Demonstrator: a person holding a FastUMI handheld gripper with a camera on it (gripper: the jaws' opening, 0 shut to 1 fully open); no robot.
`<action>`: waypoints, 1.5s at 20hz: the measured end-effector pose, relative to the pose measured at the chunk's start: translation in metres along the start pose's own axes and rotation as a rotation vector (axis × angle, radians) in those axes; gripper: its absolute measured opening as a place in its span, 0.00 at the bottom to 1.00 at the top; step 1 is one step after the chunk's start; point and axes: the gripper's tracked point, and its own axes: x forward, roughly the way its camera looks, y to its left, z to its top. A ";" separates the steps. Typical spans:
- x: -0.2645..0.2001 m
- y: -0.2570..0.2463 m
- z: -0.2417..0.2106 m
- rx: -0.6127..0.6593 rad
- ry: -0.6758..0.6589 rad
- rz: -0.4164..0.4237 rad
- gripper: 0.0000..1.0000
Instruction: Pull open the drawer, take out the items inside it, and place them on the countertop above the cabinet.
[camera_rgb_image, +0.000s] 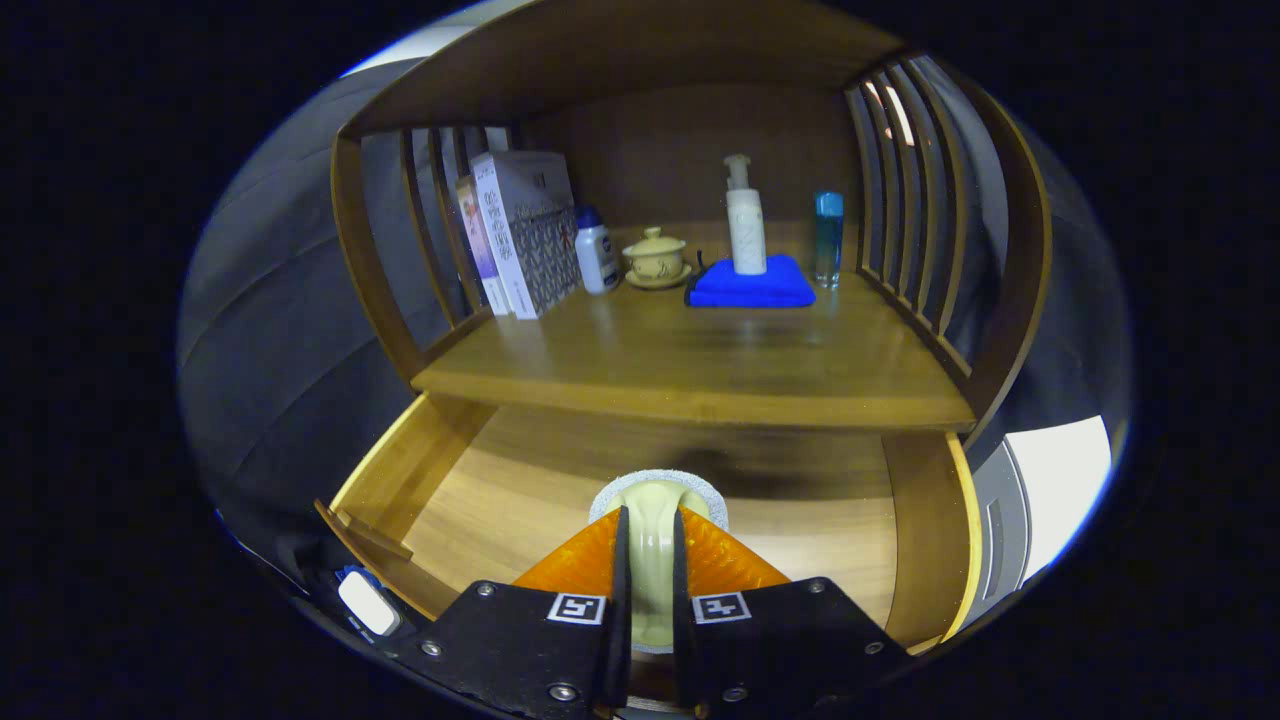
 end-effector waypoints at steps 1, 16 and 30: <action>-0.001 0.001 0.007 0.009 -0.011 0.002 0.17; 0.050 -0.022 0.117 0.181 -0.108 -0.065 0.17; 0.111 -0.039 0.137 0.191 -0.085 -0.161 0.27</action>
